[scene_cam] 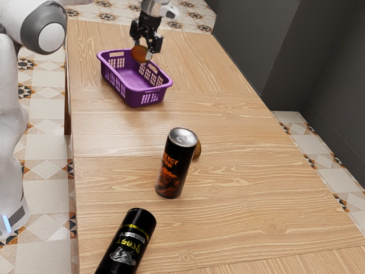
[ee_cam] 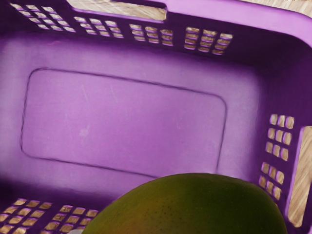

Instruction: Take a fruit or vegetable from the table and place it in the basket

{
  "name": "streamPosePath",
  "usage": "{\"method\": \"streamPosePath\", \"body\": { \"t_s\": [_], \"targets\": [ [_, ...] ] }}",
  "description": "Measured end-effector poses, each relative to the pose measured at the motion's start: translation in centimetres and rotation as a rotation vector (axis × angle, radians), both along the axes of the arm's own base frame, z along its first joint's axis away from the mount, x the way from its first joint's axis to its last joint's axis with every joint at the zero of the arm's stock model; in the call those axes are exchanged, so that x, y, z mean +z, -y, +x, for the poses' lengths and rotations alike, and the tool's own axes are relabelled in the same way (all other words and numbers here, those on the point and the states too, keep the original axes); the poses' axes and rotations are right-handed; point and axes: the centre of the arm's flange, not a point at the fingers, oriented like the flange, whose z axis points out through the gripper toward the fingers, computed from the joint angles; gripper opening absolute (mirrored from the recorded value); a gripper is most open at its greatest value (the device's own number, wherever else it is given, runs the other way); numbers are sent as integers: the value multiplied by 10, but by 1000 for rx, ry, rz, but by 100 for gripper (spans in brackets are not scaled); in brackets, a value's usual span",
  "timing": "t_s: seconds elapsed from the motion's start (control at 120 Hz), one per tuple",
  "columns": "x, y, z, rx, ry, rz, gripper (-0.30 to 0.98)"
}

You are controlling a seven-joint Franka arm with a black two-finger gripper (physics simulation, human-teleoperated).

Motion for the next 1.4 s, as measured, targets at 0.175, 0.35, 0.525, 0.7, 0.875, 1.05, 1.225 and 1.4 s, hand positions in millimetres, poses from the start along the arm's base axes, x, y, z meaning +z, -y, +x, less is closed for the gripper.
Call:
{"method": "streamPosePath", "body": {
  "t_s": [0.175, 0.35, 0.525, 0.7, 0.875, 1.05, 1.225, 1.4],
  "targets": [
    [-6, -32, -21, 73, -13, 5, 27],
    [-18, -15, 3, 35, -26, 12, 27],
    [-18, -17, 4, 36, -15, 12, 26],
    [-25, -17, 12, 29, -5, 18, 27],
    [-43, -16, 26, 21, 0, 26, 27],
    [-59, -16, 34, 21, 9, 25, 26],
    [-76, -21, 39, 33, 21, 21, 26],
    [-77, -35, 32, 49, 45, 23, 28]
  ]
}}
